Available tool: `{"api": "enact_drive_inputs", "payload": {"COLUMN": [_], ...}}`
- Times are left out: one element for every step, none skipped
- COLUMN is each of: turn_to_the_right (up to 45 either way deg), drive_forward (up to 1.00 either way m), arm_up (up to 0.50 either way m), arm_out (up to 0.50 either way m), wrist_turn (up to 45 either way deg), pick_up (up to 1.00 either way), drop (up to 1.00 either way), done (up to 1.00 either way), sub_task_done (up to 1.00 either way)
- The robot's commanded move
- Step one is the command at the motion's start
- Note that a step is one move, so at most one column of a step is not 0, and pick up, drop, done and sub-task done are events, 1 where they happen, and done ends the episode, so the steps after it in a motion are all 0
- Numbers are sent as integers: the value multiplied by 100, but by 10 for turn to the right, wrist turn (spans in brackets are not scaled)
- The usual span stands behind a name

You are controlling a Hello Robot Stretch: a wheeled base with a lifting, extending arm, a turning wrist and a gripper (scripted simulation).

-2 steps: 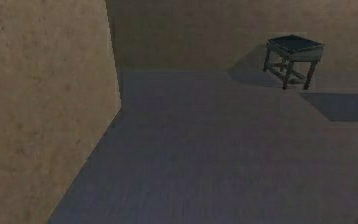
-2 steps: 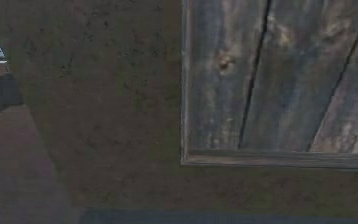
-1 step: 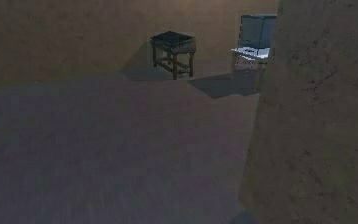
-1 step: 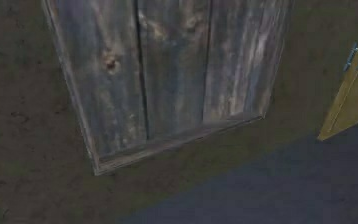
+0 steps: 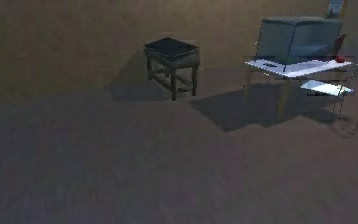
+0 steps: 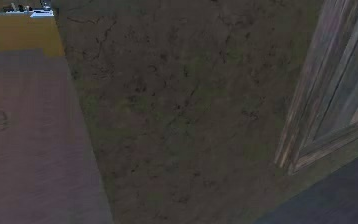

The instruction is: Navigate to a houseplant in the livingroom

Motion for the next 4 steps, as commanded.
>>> {"api": "enact_drive_inputs", "payload": {"turn_to_the_right": [30,0,450,60], "drive_forward": [0,50,0,0], "arm_up": [0,0,0,0], "arm_out": [0,0,0,0], "wrist_turn": [0,0,0,0], "pick_up": [0,0,0,0], "drop": [0,0,0,0], "done": [0,0,0,0], "sub_task_done": [0,0,0,0]}}
